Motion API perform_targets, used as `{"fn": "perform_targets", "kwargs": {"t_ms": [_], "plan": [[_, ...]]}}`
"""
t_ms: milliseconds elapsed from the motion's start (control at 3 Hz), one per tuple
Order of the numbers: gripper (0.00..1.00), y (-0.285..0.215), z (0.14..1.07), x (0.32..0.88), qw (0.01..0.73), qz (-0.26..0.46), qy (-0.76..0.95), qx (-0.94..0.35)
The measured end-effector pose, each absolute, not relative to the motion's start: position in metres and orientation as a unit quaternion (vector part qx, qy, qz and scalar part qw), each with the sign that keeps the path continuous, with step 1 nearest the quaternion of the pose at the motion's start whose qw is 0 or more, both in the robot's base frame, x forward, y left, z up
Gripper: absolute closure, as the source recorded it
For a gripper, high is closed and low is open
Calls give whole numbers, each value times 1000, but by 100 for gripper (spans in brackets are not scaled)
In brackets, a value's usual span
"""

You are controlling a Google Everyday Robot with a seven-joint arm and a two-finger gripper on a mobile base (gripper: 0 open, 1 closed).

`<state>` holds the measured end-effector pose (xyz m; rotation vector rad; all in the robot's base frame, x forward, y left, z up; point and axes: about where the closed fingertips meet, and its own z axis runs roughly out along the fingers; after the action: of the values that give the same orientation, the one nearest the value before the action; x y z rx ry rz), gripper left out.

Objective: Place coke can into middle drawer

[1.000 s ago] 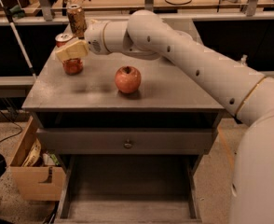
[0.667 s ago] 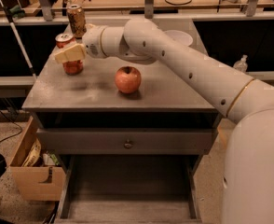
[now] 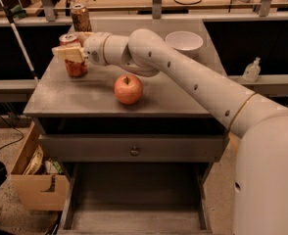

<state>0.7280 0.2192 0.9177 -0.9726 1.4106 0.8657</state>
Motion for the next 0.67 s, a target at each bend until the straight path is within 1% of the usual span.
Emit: {"fn": "perform_targets", "kwargs": {"t_ms": [667], "plan": [[89,225,918,725,572,373,600,-417]]}}
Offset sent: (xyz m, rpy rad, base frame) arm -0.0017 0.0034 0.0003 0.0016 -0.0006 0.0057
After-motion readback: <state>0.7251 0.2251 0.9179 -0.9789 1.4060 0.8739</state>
